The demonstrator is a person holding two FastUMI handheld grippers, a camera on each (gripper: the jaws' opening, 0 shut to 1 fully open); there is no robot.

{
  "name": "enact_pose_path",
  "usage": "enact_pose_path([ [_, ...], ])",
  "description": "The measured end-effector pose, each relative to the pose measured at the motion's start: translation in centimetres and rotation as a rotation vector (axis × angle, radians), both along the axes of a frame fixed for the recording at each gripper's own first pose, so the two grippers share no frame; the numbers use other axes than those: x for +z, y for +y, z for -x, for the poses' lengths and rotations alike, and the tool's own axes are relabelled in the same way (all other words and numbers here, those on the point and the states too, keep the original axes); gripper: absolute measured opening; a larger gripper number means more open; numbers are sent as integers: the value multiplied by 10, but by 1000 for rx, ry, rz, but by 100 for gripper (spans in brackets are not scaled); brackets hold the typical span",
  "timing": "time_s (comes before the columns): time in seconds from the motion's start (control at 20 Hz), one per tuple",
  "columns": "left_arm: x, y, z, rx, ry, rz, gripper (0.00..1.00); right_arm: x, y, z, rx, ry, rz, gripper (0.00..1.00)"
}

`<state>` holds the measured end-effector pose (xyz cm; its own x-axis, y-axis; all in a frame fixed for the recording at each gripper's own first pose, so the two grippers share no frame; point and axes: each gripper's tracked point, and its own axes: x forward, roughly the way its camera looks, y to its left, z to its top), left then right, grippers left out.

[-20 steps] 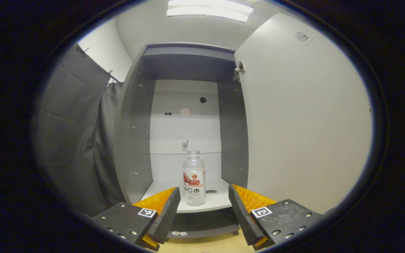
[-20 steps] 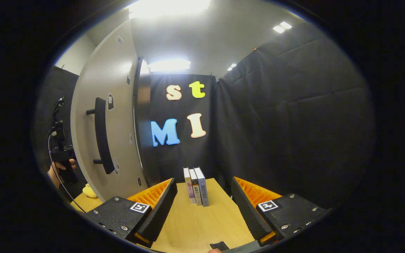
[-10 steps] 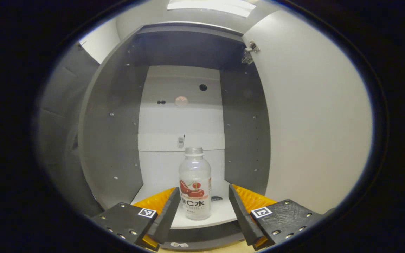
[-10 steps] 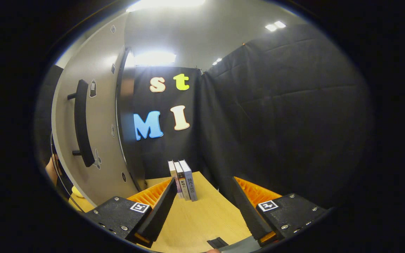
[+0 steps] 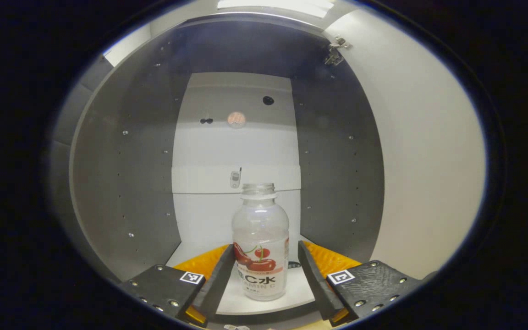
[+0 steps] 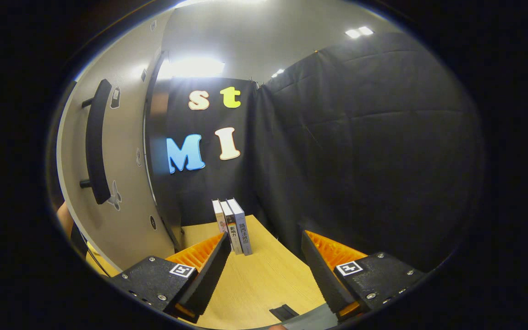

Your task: Open the cabinet door with the right hand, grasp the bottle in the cabinet with the left hand and place it on the coaster, then close the cabinet door with the right hand.

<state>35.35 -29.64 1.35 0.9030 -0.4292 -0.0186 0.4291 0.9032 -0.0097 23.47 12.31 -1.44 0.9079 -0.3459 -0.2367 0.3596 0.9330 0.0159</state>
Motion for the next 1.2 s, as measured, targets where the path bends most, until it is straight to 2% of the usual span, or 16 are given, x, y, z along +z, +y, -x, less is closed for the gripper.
enact_pose_path([
  [0.05, -3, -1, -2, 2, 2, -10, 82, -2, 0, 1, -3, 0, 5, 96],
  [0.2, -16, -2, -9, 11, 39, -30, 82, -1, 2, -2, 2, -2, 2, 95],
  [0.25, -16, -1, -8, 13, 48, -20, 75, -3, 3, -3, 6, -2, -1, 95],
  [0.3, -14, 1, -8, 9, 51, -2, 80, -3, 4, -3, 10, -3, -1, 95],
  [0.35, -13, 2, -7, 9, 53, 8, 74, -3, 4, -2, 12, -4, 0, 96],
  [0.4, -12, 4, -5, 11, 54, 14, 78, -3, 4, -1, 16, -5, 0, 96],
  [0.45, -8, 6, -2, 10, 50, 19, 74, -3, 4, -2, 22, -6, -2, 96],
  [0.55, 2, 16, 7, 15, 29, 23, 70, -1, 4, -1, 34, -9, -1, 95],
  [0.6, 8, 21, 12, 23, 16, 22, 74, 0, 4, -1, 40, -13, 0, 95],
  [0.85, 22, 48, 43, 45, -22, 34, 70, 5, 7, -2, 88, -28, -3, 96],
  [0.9, 26, 52, 51, 48, -34, 32, 78, 6, 8, -1, 98, -30, -1, 96],
  [0.95, 29, 57, 58, 50, -42, 29, 78, 6, 9, 0, 109, -32, 0, 95],
  [1.05, 32, 66, 73, 65, -44, 18, 74, 8, 13, 0, 135, -39, -2, 95],
  [1.2, 28, 90, 97, 98, -42, 21, 74, 11, 19, 2, 172, -49, 1, 95],
])
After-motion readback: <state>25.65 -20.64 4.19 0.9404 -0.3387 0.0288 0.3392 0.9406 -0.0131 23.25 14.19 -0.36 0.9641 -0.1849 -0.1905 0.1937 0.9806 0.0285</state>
